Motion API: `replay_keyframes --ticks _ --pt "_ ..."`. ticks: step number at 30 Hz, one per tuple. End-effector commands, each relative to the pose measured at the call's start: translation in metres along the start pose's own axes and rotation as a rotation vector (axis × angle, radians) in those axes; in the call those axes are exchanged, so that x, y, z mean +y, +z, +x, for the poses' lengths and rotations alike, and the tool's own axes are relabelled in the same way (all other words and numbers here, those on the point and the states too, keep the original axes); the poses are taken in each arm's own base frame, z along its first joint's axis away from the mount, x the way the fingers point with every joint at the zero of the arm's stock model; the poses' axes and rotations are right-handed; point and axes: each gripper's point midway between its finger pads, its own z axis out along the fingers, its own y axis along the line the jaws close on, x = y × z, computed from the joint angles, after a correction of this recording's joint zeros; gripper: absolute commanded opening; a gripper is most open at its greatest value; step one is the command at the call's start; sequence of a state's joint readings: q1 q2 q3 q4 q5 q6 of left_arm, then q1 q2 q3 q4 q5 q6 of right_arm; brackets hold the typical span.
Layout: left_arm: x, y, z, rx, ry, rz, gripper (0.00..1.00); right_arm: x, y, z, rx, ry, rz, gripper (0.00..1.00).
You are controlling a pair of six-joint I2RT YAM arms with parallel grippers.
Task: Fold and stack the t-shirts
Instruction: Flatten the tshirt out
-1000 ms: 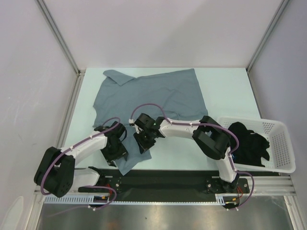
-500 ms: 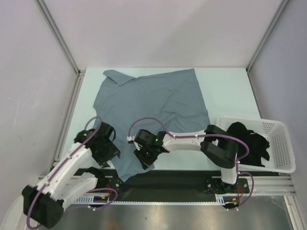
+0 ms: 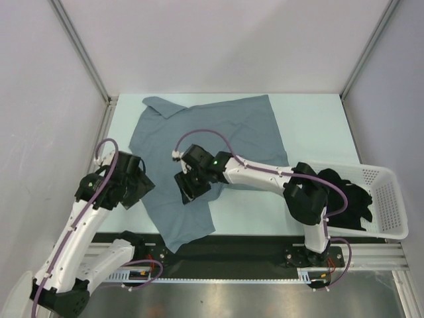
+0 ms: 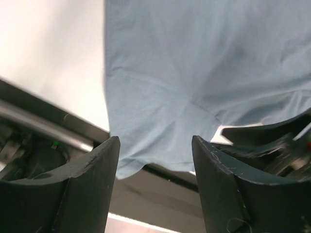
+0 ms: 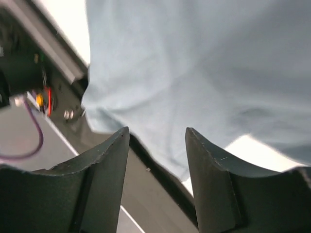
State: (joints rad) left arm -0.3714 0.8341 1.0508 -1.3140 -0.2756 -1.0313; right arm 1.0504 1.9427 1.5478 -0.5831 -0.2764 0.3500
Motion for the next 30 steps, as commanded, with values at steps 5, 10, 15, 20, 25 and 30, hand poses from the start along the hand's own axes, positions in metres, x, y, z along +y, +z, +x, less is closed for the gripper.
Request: replay_keyframes --ticks 5,10,15,20,25,30 --pt "-0.069 0.052 -0.008 0.089 0.156 0.200 0.68 -0.138 -0.044 -0.009 -0.015 0.308 0.354 0.58" --pt "-0.074 0.122 -0.007 0.180 0.132 0.140 0.66 -0.217 -0.085 0.020 -0.006 0.438 0.481 0.59" --pt "-0.042 0.175 -0.012 0.250 0.043 0.037 0.66 -0.273 -0.104 0.049 -0.027 0.475 0.551 0.58" --pt "0.004 0.203 -0.002 0.320 0.003 -0.102 0.66 -0.299 -0.099 0.094 0.064 0.547 0.658 0.58" --pt "0.046 0.202 0.024 0.397 -0.065 -0.243 0.68 -0.292 -0.104 0.137 0.122 0.630 0.707 0.58" --pt "0.096 0.177 0.035 0.408 -0.164 -0.412 0.65 -0.272 -0.121 0.169 0.144 0.647 0.713 0.58"
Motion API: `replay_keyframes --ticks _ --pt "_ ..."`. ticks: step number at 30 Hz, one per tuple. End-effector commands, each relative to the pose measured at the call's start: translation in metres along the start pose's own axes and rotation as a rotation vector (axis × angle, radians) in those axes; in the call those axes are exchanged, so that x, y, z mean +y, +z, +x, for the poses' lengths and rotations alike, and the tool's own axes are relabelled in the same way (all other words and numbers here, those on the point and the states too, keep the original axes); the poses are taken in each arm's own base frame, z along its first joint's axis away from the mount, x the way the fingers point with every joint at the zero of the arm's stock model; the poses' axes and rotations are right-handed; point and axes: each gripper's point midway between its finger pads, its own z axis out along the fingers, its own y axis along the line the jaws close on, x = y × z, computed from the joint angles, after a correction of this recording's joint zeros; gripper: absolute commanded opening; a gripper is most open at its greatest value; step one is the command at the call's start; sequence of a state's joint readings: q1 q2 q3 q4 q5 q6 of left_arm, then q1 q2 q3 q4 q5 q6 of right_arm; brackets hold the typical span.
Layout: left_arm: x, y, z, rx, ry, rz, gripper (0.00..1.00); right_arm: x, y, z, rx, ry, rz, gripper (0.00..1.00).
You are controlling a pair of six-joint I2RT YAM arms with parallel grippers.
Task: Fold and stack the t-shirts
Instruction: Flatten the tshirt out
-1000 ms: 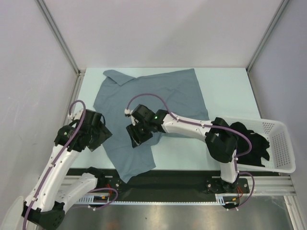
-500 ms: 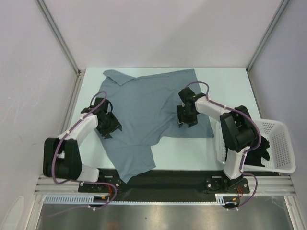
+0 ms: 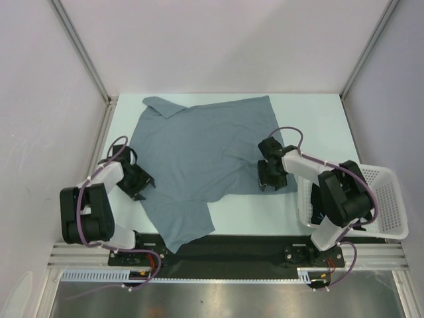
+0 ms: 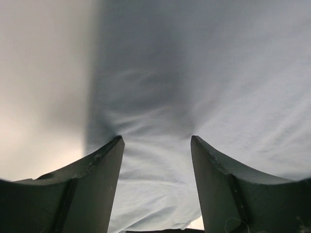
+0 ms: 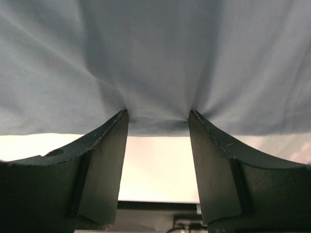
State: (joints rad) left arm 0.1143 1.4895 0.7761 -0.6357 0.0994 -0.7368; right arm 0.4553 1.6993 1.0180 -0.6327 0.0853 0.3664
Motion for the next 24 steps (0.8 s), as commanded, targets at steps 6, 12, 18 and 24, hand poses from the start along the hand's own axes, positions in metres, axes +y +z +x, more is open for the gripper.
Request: replay_keyframes --ticks 6,12,18,24 --pt "0.053 -0.062 -0.021 -0.158 -0.037 -0.203 0.70 -0.012 -0.047 0.008 0.011 -0.031 0.034 0.58" --pt "-0.021 -0.097 -0.058 -0.282 0.157 -0.019 0.71 0.017 -0.069 -0.064 -0.115 -0.075 -0.040 0.59" --pt "-0.070 -0.039 -0.053 -0.115 0.208 0.098 0.71 0.039 -0.023 -0.095 -0.073 -0.086 -0.053 0.61" --pt "-0.050 -0.013 -0.064 -0.121 0.162 -0.013 0.73 0.020 0.008 -0.063 -0.005 -0.076 0.044 0.61"
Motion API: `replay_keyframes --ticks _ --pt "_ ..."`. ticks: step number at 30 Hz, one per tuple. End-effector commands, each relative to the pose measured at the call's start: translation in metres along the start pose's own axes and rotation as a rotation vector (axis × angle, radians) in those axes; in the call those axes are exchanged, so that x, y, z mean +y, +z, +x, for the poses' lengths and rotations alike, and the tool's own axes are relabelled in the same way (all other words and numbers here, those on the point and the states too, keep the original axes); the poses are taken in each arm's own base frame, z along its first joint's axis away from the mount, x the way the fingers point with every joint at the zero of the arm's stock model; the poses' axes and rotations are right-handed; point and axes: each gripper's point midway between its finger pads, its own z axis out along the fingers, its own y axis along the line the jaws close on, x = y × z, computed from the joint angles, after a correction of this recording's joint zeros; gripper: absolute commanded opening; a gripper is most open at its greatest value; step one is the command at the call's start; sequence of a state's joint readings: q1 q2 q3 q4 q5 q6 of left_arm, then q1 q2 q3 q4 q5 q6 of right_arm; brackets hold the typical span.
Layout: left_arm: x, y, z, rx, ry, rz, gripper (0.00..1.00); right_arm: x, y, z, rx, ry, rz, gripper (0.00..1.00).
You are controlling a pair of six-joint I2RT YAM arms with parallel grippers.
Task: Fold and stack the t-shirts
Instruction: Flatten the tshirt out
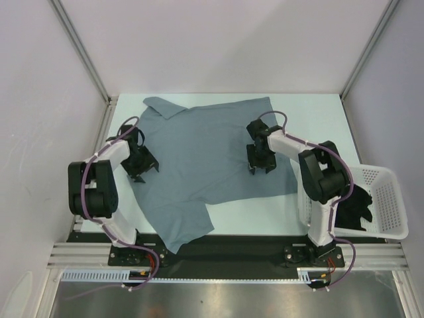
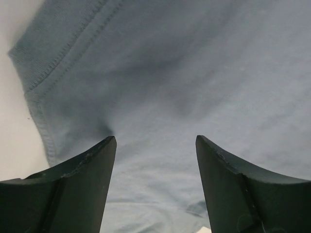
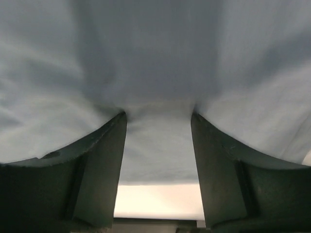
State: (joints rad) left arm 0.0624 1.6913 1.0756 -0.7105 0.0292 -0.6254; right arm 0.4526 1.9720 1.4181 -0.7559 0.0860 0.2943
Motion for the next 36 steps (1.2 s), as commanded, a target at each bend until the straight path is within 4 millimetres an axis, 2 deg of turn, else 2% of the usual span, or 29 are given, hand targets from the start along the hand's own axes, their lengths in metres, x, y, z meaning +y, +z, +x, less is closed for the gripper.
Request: replay_keyframes --ticks 1,2,3,6,7,8,9,10,13,17,19,20,22,23,25,26,27,29,30,31,32,33,34,35,36 --pt "0.010 -0.005 -0.010 -0.071 -0.018 -0.018 0.73 -0.009 -0.001 0.019 0.002 -0.008 0.052 0.60" --pt "0.019 -0.003 -0.009 -0.072 -0.047 -0.031 0.73 -0.014 0.000 0.027 0.014 -0.007 0.070 0.60" --pt "0.032 0.005 0.006 -0.039 -0.076 -0.058 0.74 -0.018 -0.001 0.042 0.032 0.003 0.081 0.60" --pt "0.059 0.012 0.021 0.008 -0.161 -0.101 0.76 -0.022 -0.001 0.064 0.049 0.008 0.095 0.60" --pt "0.072 0.017 0.037 0.053 -0.185 -0.129 0.77 -0.026 0.000 0.078 0.071 0.015 0.101 0.60" --pt "0.085 0.020 0.044 0.089 -0.230 -0.149 0.77 -0.024 0.000 0.085 0.079 0.007 0.101 0.60" --pt "0.099 0.023 0.061 0.136 -0.264 -0.184 0.77 -0.025 0.000 0.094 0.097 0.003 0.106 0.60" --pt "0.111 0.021 0.071 0.186 -0.334 -0.192 0.77 -0.026 -0.002 0.104 0.108 0.008 0.112 0.60" --pt "0.133 0.015 0.092 0.233 -0.405 -0.196 0.76 -0.019 -0.011 0.131 0.138 -0.002 0.093 0.61" --pt "0.124 -0.014 0.067 0.118 -0.386 -0.138 0.76 0.003 -0.033 0.158 0.152 -0.031 0.044 0.61" --pt "0.118 -0.036 0.053 0.056 -0.369 -0.119 0.76 0.013 -0.046 0.168 0.159 -0.063 0.029 0.60" --pt "0.114 -0.044 0.049 0.029 -0.330 -0.114 0.77 0.019 -0.056 0.160 0.124 -0.059 0.012 0.61" --pt "0.103 -0.069 0.031 -0.076 -0.253 -0.091 0.76 0.018 -0.067 0.149 0.101 -0.053 0.017 0.60" --pt "0.091 -0.077 0.027 -0.115 -0.167 -0.082 0.76 0.018 -0.072 0.137 0.072 -0.049 0.016 0.60" --pt "0.064 -0.098 0.008 -0.224 -0.082 -0.001 0.76 0.018 -0.083 0.098 0.007 -0.027 -0.008 0.60" --pt "0.045 -0.103 0.008 -0.242 -0.025 0.048 0.76 0.018 -0.085 0.082 -0.022 -0.022 -0.018 0.61" --pt "0.030 -0.109 0.000 -0.267 -0.004 0.094 0.75 0.026 -0.088 0.050 -0.081 -0.029 -0.044 0.60" --pt "-0.010 -0.111 -0.019 -0.314 0.050 0.249 0.74 0.028 -0.089 0.015 -0.113 0.004 -0.089 0.61" --pt "-0.032 -0.111 -0.021 -0.300 0.076 0.361 0.69 0.040 -0.093 -0.016 -0.159 0.020 -0.129 0.60" --pt "-0.048 -0.112 -0.028 -0.317 0.095 0.434 0.66 0.044 -0.093 -0.030 -0.165 0.043 -0.159 0.60" --pt "-0.074 -0.109 -0.055 -0.388 0.112 0.530 0.65 0.052 -0.097 -0.044 -0.168 0.065 -0.225 0.60" --pt "-0.092 -0.113 -0.063 -0.394 0.128 0.608 0.65 0.058 -0.099 -0.055 -0.181 0.081 -0.262 0.60" --pt "-0.103 -0.108 -0.077 -0.405 0.124 0.629 0.66 0.070 -0.104 -0.071 -0.190 0.091 -0.318 0.61" --pt "-0.110 -0.082 -0.089 -0.365 0.090 0.614 0.67 0.075 -0.107 -0.077 -0.196 0.093 -0.332 0.60" --pt "-0.124 -0.083 -0.109 -0.382 0.074 0.633 0.67 0.077 -0.107 -0.079 -0.190 0.094 -0.335 0.60"
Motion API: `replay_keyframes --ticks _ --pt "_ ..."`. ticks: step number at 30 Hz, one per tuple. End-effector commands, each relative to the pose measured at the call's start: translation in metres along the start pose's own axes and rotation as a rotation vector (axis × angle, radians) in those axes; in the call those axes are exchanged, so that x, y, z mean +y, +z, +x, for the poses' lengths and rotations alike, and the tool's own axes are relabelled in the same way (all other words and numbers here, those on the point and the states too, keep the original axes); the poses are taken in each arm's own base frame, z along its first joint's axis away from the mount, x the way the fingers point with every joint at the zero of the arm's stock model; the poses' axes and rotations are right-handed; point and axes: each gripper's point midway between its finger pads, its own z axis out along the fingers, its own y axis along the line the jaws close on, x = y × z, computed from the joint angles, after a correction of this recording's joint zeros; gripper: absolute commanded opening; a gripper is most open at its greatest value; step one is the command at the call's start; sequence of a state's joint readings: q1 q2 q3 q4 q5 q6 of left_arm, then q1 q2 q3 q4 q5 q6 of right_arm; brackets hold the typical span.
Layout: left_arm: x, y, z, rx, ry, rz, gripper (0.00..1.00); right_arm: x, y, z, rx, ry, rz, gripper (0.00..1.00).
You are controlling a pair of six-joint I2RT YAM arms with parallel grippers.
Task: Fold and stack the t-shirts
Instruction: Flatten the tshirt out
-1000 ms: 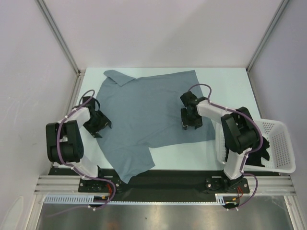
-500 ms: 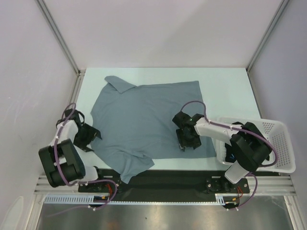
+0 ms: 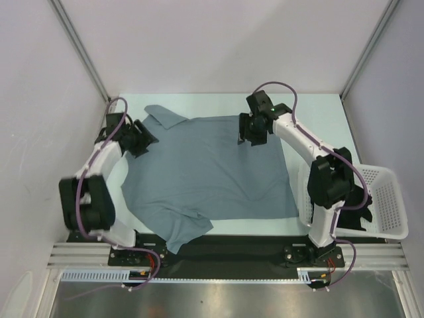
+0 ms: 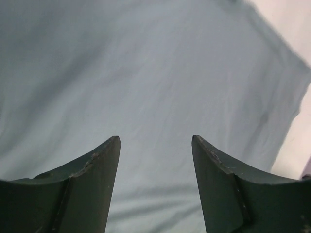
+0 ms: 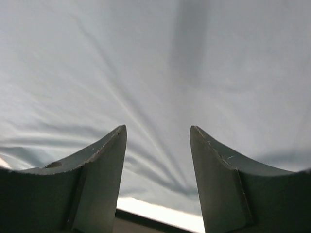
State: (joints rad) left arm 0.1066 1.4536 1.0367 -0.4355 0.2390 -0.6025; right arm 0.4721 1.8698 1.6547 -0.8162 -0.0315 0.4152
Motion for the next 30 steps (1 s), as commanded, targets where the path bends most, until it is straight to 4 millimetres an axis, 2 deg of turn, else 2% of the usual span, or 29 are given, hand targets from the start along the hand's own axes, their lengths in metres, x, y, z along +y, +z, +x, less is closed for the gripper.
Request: replay_keyframes --ticks 1,2,3,4,6,7,8,9,13,16,19,25,30 --pt "-0.058 0.047 -0.061 -0.087 -0.004 0.233 0.67 0.032 -0.003 -0.015 0.015 -0.004 -0.122 0.60" --pt "-0.056 0.076 -0.063 -0.058 -0.068 0.237 0.66 0.032 -0.004 -0.015 0.018 0.003 -0.120 0.60" --pt "-0.071 0.080 -0.080 -0.083 -0.080 0.270 0.65 0.032 -0.004 -0.013 0.021 0.007 -0.118 0.60" --pt "-0.078 0.088 -0.088 -0.098 -0.110 0.287 0.62 0.031 -0.008 -0.014 0.012 0.014 -0.117 0.60" --pt "-0.078 0.116 -0.093 -0.090 -0.142 0.284 0.57 0.024 -0.005 -0.003 0.027 0.023 -0.104 0.60" --pt "-0.082 0.124 -0.098 -0.100 -0.172 0.300 0.57 0.020 -0.006 0.001 0.029 0.025 -0.097 0.60" --pt "-0.081 0.132 -0.097 -0.090 -0.186 0.292 0.52 0.015 -0.007 0.010 0.040 0.026 -0.088 0.60" --pt "-0.078 0.143 -0.096 -0.082 -0.199 0.274 0.50 0.011 -0.009 0.010 0.035 0.031 -0.086 0.60" --pt "-0.073 0.160 -0.091 -0.089 -0.210 0.236 0.47 -0.005 -0.010 0.021 0.044 0.055 -0.068 0.60" --pt "-0.066 0.171 -0.080 -0.072 -0.226 0.206 0.42 -0.015 -0.012 0.019 0.034 0.074 -0.062 0.60" --pt "-0.058 0.178 -0.078 -0.080 -0.220 0.162 0.38 -0.022 -0.013 0.017 0.023 0.087 -0.062 0.60" --pt "-0.043 0.190 -0.074 -0.094 -0.234 0.109 0.37 -0.027 -0.012 0.015 0.022 0.091 -0.067 0.60" --pt "-0.041 0.204 -0.075 -0.087 -0.253 0.107 0.39 -0.030 -0.010 0.019 0.032 0.089 -0.069 0.60"
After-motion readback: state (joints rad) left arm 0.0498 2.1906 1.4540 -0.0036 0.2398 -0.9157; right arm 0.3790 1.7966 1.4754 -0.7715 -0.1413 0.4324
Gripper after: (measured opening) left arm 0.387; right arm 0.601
